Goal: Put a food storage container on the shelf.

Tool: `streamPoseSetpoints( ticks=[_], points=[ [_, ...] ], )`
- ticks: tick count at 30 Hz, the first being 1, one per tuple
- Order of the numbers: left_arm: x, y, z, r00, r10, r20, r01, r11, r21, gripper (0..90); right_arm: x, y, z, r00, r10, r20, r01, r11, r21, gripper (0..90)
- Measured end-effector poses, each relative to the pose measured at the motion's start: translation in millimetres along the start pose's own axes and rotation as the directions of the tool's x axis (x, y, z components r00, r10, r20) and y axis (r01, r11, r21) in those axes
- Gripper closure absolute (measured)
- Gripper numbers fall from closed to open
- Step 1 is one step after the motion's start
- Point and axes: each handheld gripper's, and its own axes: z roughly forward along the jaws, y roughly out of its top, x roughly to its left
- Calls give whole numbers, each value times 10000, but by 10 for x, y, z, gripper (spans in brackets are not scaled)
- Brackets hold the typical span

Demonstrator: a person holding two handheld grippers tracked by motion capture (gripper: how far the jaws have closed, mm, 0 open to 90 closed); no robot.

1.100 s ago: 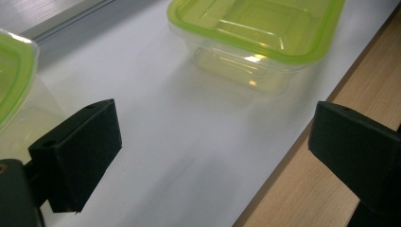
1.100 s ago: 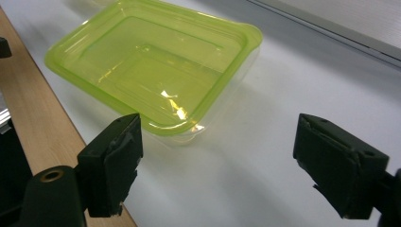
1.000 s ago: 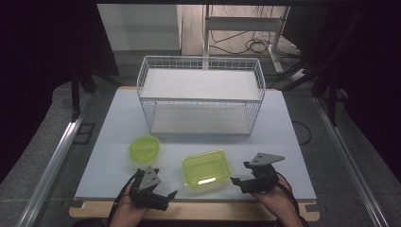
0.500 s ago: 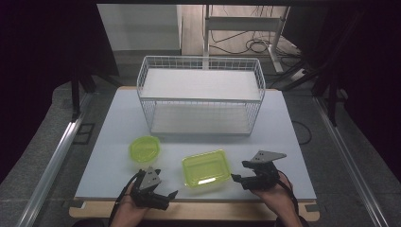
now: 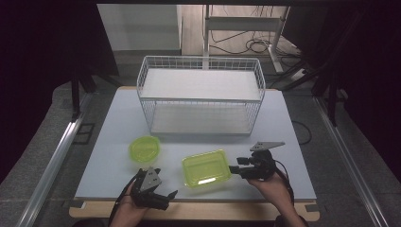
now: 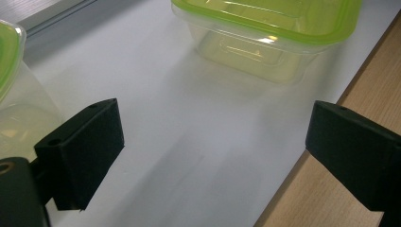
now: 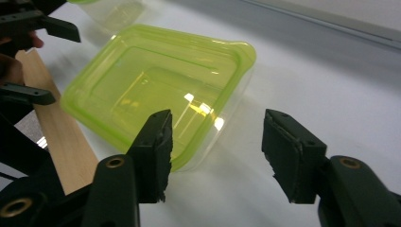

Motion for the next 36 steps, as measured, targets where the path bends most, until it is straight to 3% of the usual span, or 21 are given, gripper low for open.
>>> streamPoseSetpoints(
  ticks=[11, 18, 25, 31, 34, 36],
  points=[
    [-34, 3, 25, 9996, 242, 159, -244, 9996, 127, 50, -98, 105, 205, 9974, 307, -651, -274, 9983, 507, 519],
    [-50, 4, 30, 9990, 414, 174, -417, 9989, 192, 50, -192, 153, 341, 9929, 735, -932, -644, 9932, 970, 572],
    [-52, 4, 28, 9988, 479, 130, -481, 9986, 225, 50, -229, 137, 355, 9764, 1420, -1627, -1216, 9842, 1289, 673],
    [-59, 4, 33, 9984, 564, 104, -567, 9980, 262, 49, -224, 144, 328, 9530, 1977, -2298, -1668, 9749, 1472, 789],
    [-55, 3, 30, 9985, 537, 77, -538, 9983, 241, 48, -198, 158, 311, 9541, 1998, -2229, -1668, 9732, 1586, 795],
    [-53, 2, 26, 9988, 486, 73, -487, 9986, 195, 49, -206, 151, 303, 9440, 2223, -2437, -1897, 9702, 1505, 802]
  ],
)
